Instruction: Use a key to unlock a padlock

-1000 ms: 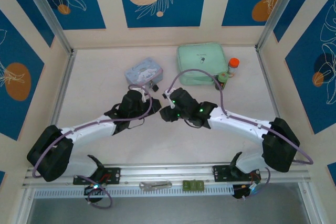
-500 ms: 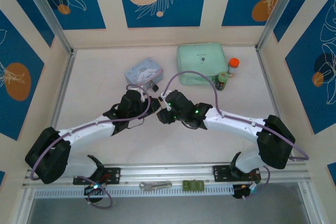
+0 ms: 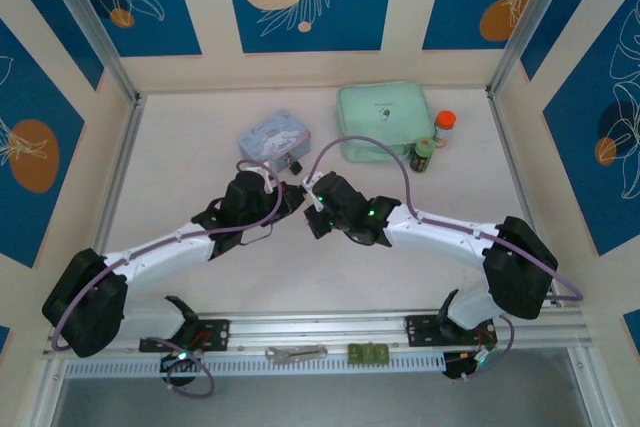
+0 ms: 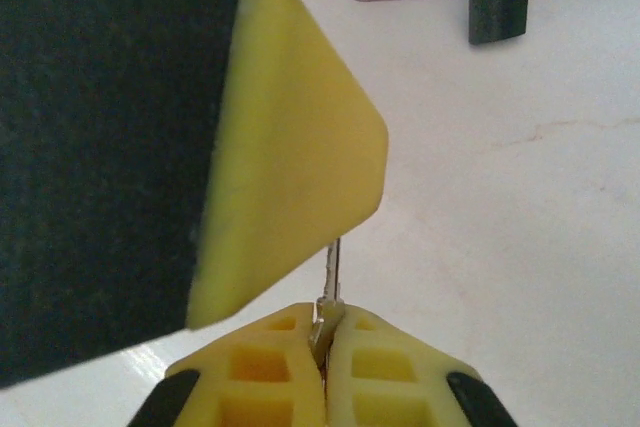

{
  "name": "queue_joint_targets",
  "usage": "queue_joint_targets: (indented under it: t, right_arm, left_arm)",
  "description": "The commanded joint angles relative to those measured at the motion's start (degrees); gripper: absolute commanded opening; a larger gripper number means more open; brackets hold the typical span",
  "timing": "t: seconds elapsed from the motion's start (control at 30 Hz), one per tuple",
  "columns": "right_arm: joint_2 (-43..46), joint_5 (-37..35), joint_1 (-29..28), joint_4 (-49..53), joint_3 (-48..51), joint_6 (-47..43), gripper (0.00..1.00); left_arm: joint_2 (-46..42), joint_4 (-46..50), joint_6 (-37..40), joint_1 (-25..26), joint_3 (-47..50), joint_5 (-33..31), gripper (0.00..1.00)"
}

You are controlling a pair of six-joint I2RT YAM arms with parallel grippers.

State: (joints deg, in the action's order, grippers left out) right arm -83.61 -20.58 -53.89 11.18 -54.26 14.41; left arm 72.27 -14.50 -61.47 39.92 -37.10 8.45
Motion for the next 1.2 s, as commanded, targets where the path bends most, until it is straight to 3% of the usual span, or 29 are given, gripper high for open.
queue_joint_targets:
  t: [0.0, 0.07, 0.13, 0.2, 0.3, 0.43, 0.57, 0.8, 0.93, 1.07, 1.17]
  right_arm:
    - [-0.2, 1.4, 0.4, -1.6, 0.2, -0.5, 0.00]
    - [0.6, 4.3, 1.5, -1.9, 1.0, -0.6, 0.00]
    - [2.2, 8.8, 3.2, -2.9, 2.5, -0.5, 0.00]
    - [3.9, 15.3, 5.4, -4.1, 3.8, 0.1, 0.00]
    - [6.1, 30.0, 10.5, -6.7, 5.8, 2.5, 0.00]
    - [7.8, 49.7, 17.1, -11.9, 7.7, 7.0, 0.00]
    - [9.2, 58.7, 20.1, -13.6, 7.8, 8.6, 0.00]
    - [9.7, 63.3, 22.4, -14.9, 7.8, 10.5, 0.00]
    - [9.8, 63.3, 22.8, -17.6, 8.9, 12.2, 0.00]
    - [9.8, 62.8, 23.2, -18.0, 9.0, 12.6, 0.00]
    - [9.8, 62.6, 23.7, -19.3, 9.4, 13.3, 0.00]
  left_arm:
    - [-1.1, 0.2, -0.4, 0.4, 0.3, 1.2, 0.19]
    - [-2.4, 1.1, 1.3, 0.2, 0.2, 0.0, 0.54]
    - [-4.4, 2.4, 3.8, -0.6, 0.0, -1.8, 0.69]
    - [-6.5, 1.3, 5.7, -1.7, 0.7, -2.9, 0.75]
    - [-7.8, -4.7, 7.7, -3.1, 1.9, -0.8, 0.73]
    - [-5.8, -17.0, 9.1, -3.3, 2.8, 6.7, 0.69]
    - [-2.2, -26.4, 7.7, -3.3, 2.7, 13.4, 0.66]
    - [1.3, -34.4, 5.4, -2.9, 3.2, 18.6, 0.64]
    - [1.7, -34.4, 5.3, -2.4, 3.4, 19.4, 0.56]
    - [1.8, -34.5, 5.0, -2.0, 4.0, 19.8, 0.42]
    - [1.9, -33.8, 5.2, -1.6, 4.1, 20.1, 0.39]
